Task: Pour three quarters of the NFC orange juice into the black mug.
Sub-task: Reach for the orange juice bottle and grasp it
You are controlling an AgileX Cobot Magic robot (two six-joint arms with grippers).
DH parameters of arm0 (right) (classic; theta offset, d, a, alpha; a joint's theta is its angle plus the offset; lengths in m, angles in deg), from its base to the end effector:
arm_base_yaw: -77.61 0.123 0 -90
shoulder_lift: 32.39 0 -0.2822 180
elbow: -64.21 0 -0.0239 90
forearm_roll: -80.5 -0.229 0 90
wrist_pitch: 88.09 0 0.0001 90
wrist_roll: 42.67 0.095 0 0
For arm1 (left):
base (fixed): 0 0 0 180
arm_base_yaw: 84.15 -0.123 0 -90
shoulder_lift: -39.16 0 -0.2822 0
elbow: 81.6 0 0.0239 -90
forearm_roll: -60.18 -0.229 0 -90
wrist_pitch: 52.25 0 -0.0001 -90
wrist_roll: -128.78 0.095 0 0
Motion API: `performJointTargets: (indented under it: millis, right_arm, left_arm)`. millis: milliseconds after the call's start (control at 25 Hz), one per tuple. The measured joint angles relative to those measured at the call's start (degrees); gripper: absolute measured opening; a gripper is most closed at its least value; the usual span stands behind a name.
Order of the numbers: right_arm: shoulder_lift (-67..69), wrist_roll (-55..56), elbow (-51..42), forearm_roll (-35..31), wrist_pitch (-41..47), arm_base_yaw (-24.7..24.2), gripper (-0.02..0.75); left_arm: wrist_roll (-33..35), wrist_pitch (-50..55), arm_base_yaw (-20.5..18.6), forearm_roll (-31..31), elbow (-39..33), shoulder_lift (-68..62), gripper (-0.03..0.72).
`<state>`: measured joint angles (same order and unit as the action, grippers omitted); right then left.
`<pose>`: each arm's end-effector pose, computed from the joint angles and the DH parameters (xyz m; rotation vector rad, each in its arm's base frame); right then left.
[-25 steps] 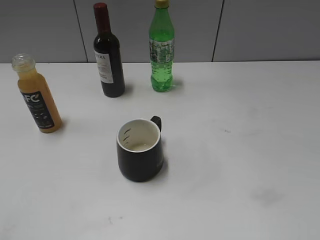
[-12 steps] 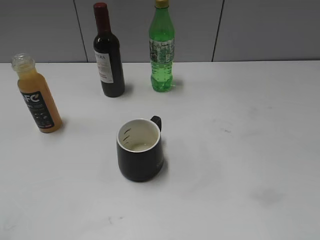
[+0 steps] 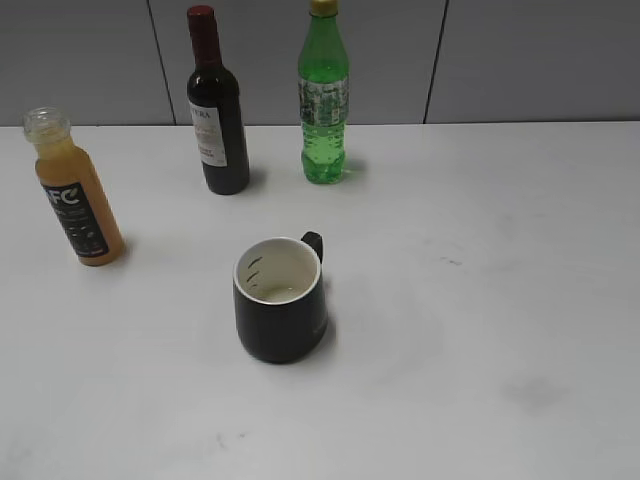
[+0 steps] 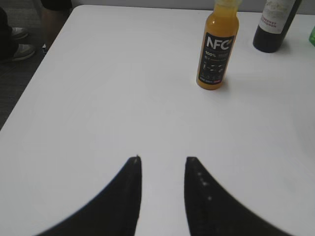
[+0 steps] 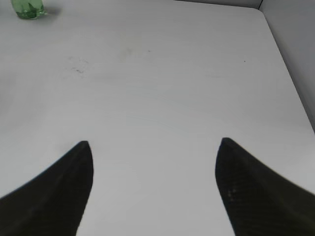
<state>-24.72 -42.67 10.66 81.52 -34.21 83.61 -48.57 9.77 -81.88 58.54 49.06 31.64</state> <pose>-0.0043 -0.0018 0.2515 -0.1065 2.0062 0.0457 -0.0179 0.0031 0.2592 0.0875 2.0729 0.0385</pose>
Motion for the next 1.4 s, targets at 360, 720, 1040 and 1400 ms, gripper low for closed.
performJointTargets:
  millis: [360,720,1040,1400]
  right_arm:
    - [0.0,0.0,0.0,-0.05,0.0,0.0,0.587]
    - [0.0,0.0,0.0,-0.05,0.0,0.0,0.587]
    - [0.0,0.0,0.0,-0.05,0.0,0.0,0.587]
    - [0.0,0.0,0.0,-0.05,0.0,0.0,0.587]
  left_arm:
    - [0.0,0.0,0.0,0.0,0.0,0.0,0.239]
    - [0.0,0.0,0.0,0.0,0.0,0.0,0.265]
    - [0.0,0.0,0.0,0.0,0.0,0.0,0.636]
    - [0.0,-0.06,0.0,0.0,0.0,0.0,0.646]
